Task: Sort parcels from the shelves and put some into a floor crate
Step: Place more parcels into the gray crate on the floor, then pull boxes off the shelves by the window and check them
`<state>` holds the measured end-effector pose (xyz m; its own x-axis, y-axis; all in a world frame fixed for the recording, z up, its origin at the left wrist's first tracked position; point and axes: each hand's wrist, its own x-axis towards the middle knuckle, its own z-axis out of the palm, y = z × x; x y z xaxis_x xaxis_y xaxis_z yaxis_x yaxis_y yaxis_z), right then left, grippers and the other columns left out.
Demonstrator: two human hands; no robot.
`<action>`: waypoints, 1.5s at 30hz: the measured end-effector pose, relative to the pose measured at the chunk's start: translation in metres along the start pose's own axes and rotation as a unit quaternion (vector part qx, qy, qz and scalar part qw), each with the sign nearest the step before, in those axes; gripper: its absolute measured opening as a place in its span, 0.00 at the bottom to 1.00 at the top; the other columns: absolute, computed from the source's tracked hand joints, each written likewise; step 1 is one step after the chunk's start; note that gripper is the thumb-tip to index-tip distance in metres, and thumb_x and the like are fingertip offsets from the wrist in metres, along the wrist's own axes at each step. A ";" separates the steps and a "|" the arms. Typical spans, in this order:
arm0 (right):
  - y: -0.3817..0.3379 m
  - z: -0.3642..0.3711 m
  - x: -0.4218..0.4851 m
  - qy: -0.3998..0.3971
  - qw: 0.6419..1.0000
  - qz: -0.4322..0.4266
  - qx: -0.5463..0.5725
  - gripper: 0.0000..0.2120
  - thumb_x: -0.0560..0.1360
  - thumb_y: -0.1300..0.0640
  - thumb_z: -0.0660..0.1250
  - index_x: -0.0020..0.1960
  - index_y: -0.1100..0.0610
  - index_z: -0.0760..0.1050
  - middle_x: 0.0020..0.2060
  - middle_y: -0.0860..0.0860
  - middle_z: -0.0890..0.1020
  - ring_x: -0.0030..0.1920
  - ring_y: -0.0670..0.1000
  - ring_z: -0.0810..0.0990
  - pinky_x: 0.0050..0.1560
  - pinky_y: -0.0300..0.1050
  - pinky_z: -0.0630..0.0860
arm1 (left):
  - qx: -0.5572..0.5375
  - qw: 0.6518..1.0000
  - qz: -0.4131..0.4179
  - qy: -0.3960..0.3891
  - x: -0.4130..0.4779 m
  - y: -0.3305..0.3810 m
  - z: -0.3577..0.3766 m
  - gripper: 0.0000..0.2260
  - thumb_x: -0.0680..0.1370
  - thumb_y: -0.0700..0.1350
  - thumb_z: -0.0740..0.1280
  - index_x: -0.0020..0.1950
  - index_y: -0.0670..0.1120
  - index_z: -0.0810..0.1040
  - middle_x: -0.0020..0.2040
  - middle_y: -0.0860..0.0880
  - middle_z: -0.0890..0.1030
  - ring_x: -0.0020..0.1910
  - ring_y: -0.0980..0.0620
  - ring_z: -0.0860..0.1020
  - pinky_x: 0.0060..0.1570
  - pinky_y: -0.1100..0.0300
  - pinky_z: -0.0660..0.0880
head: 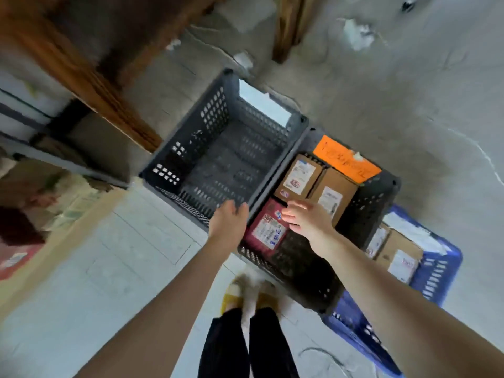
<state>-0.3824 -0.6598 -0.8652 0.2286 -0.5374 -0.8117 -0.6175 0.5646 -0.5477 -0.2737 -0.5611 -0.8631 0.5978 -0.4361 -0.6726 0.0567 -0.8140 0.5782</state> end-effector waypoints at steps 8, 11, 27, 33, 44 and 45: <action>-0.110 0.111 -0.167 -0.159 0.973 -0.145 -0.080 0.07 0.79 0.60 0.58 0.45 0.56 0.75 0.57 0.62 0.79 0.57 0.56 0.78 0.53 0.45 0.72 | -0.061 0.989 0.028 0.133 -0.133 -0.004 -0.188 0.09 0.81 0.44 0.56 0.44 0.44 0.72 0.39 0.49 0.71 0.44 0.47 0.70 0.47 0.53 0.70; -0.128 0.183 -0.237 -0.189 0.947 -0.226 -0.129 0.08 0.77 0.55 0.63 0.44 0.59 0.76 0.51 0.63 0.81 0.56 0.59 0.80 0.56 0.54 0.75 | -0.106 0.971 0.013 0.214 -0.181 -0.038 -0.257 0.10 0.80 0.44 0.57 0.43 0.40 0.71 0.35 0.48 0.67 0.37 0.39 0.66 0.38 0.57 0.63; -0.043 0.510 -0.606 -0.384 0.801 -0.414 -0.201 0.05 0.76 0.51 0.64 0.48 0.52 0.74 0.46 0.48 0.80 0.51 0.47 0.79 0.57 0.43 0.75 | -0.216 0.843 0.038 0.492 -0.482 -0.315 -0.561 0.07 0.79 0.48 0.60 0.43 0.49 0.72 0.41 0.49 0.76 0.45 0.49 0.73 0.42 0.60 0.65; -0.037 0.604 -0.659 -0.411 0.761 -0.443 -0.236 0.09 0.77 0.53 0.64 0.55 0.55 0.74 0.48 0.49 0.80 0.53 0.49 0.79 0.59 0.44 0.74 | -0.220 0.803 0.034 0.552 -0.526 -0.374 -0.633 0.14 0.79 0.48 0.60 0.34 0.55 0.61 0.38 0.53 0.70 0.43 0.51 0.68 0.47 0.58 0.69; -0.049 0.799 -0.716 -0.439 0.727 -0.455 -0.267 0.16 0.76 0.55 0.64 0.61 0.61 0.73 0.53 0.54 0.79 0.52 0.50 0.78 0.59 0.47 0.75 | -0.272 0.750 0.002 0.603 -0.528 -0.470 -0.771 0.10 0.79 0.49 0.60 0.56 0.45 0.75 0.47 0.51 0.75 0.50 0.51 0.73 0.46 0.62 0.68; -0.048 0.813 -0.722 -0.438 0.724 -0.457 -0.273 0.17 0.76 0.55 0.65 0.62 0.61 0.72 0.56 0.55 0.78 0.55 0.51 0.78 0.61 0.49 0.74 | -0.280 0.743 0.003 0.608 -0.529 -0.478 -0.780 0.10 0.79 0.49 0.60 0.55 0.46 0.75 0.48 0.50 0.76 0.51 0.50 0.74 0.46 0.63 0.68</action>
<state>0.0936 0.2107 -0.4179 0.9722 0.2078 -0.1080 -0.0571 -0.2371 -0.9698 0.0064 0.3583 -0.4236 0.8603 0.5076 0.0474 0.1724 -0.3771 0.9100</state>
